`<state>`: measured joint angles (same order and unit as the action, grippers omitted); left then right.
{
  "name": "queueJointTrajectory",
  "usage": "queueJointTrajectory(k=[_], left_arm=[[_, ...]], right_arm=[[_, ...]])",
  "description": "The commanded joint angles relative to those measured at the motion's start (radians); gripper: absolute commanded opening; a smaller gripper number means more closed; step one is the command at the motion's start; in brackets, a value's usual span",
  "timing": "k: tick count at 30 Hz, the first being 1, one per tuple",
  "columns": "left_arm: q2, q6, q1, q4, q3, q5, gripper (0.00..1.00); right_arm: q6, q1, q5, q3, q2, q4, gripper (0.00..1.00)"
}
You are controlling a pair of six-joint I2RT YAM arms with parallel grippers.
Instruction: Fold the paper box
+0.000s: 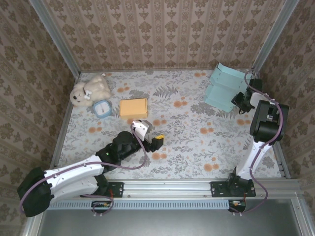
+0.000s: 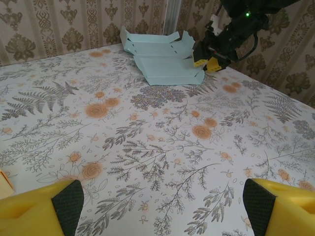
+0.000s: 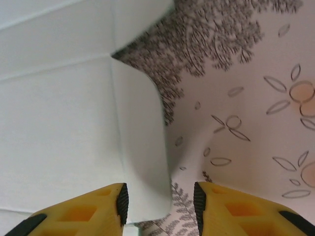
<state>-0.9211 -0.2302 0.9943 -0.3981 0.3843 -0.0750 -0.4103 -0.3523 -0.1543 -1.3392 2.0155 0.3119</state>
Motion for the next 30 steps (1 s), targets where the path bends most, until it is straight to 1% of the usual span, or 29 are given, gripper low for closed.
queueJointTrajectory(k=[1,4,6,9,12,17,20,23,24,26,27,29,30], left_arm=[[0.000,-0.001,0.007,-0.030,-0.001,0.014,0.88],[0.004,-0.005,0.008,-0.023,0.002,0.017,0.88],[0.006,-0.007,0.008,-0.021,0.002,0.016,0.88],[0.008,-0.009,0.009,-0.022,0.003,0.018,0.88],[0.001,-0.011,0.009,-0.017,0.008,0.018,0.88],[-0.022,-0.016,0.010,-0.023,0.017,0.018,0.88],[-0.036,-0.016,0.012,-0.033,0.023,0.020,0.88],[-0.050,-0.015,0.014,-0.036,0.027,0.019,0.88],[-0.053,-0.015,0.014,-0.036,0.028,0.019,0.88],[-0.057,-0.014,0.015,-0.032,0.031,0.017,0.87],[-0.057,-0.014,0.015,-0.031,0.033,0.017,0.87],[-0.055,-0.012,0.017,-0.029,0.033,0.014,0.87],[-0.053,-0.012,0.017,-0.028,0.033,0.012,0.87]], right_arm=[[-0.044,0.007,0.045,0.045,-0.074,-0.038,0.43],[-0.084,0.010,0.056,0.118,-0.140,-0.120,0.43],[-0.107,0.016,0.046,0.143,-0.149,-0.158,0.42],[-0.127,0.020,0.028,0.144,-0.112,-0.184,0.42],[-0.165,0.014,-0.018,0.112,-0.060,-0.176,0.42],[-0.228,0.015,-0.045,0.100,-0.003,-0.164,0.43],[-0.239,0.017,-0.035,0.102,0.018,-0.188,0.42],[-0.236,0.016,-0.025,0.114,0.020,-0.221,0.34],[-0.234,0.016,-0.020,0.119,0.018,-0.232,0.31],[-0.225,0.016,-0.013,0.141,0.004,-0.269,0.18],[-0.219,0.018,-0.010,0.152,-0.006,-0.286,0.13],[-0.213,0.016,0.000,0.193,-0.046,-0.345,0.06],[-0.213,0.016,0.009,0.213,-0.066,-0.371,0.05]])
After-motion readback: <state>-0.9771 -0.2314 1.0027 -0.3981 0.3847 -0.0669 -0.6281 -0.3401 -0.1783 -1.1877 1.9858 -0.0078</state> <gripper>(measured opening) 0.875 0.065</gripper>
